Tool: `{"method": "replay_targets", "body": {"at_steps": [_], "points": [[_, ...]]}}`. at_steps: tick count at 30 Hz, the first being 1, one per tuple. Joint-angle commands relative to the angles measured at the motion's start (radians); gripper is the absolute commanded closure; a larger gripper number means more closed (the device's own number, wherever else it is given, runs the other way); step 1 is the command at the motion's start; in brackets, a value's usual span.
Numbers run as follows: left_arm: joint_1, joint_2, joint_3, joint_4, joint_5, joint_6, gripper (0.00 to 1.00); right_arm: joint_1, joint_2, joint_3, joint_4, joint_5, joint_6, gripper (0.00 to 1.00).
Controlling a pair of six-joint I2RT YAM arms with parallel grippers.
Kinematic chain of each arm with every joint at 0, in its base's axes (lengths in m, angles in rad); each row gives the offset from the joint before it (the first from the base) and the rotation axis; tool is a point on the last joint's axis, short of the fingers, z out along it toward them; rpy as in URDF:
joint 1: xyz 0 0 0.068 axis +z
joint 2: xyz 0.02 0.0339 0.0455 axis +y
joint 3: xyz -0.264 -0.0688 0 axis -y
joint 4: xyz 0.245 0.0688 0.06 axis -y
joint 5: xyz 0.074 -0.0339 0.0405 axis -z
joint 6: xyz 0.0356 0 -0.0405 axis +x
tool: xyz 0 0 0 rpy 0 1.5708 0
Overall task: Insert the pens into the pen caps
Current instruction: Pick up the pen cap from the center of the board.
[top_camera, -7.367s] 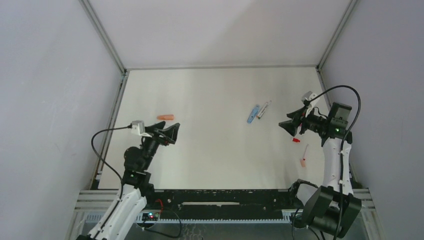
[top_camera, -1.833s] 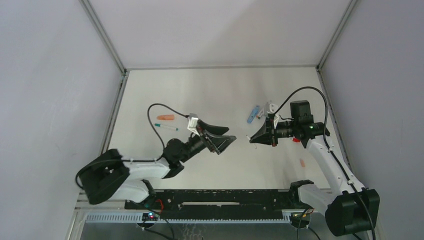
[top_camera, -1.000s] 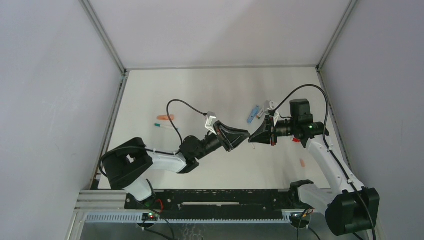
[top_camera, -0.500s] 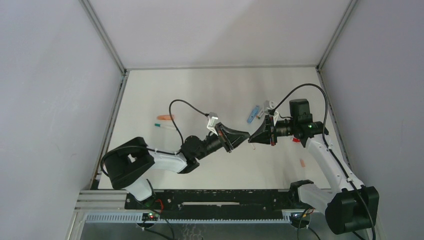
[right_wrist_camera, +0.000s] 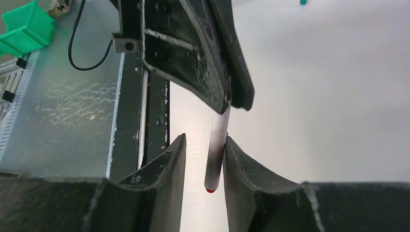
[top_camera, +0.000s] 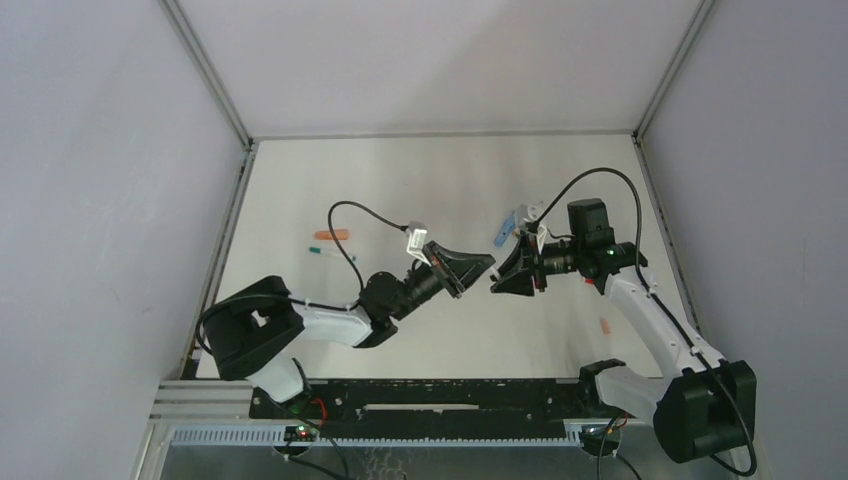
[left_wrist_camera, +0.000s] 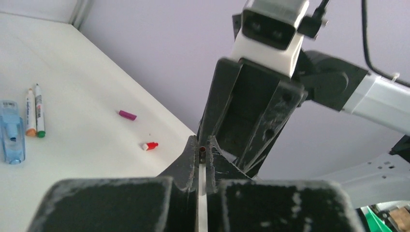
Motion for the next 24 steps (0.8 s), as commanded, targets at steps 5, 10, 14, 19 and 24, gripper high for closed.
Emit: {"method": "replay_targets", "body": {"at_steps": [5,10,14,19,24], "points": [[-0.004,-0.07,-0.023,0.053,-0.096,-0.012,1.0,0.059,0.027,-0.006,0.053,0.017,0.029,0.78],[-0.004,-0.059,-0.026,0.059,-0.106,-0.032,0.93,0.059,0.018,-0.006,0.056,0.016,0.033,1.0],[-0.004,-0.081,-0.048,0.059,-0.133,-0.026,0.66,0.049,0.013,-0.006,0.047,0.028,0.019,1.0],[0.015,-0.176,-0.143,0.053,-0.185,0.029,0.37,0.034,0.014,0.032,-0.103,0.173,-0.155,1.0],[0.099,-0.337,-0.26,-0.1,-0.123,0.092,0.28,0.017,0.039,0.04,-0.219,0.42,-0.323,1.0]]}}
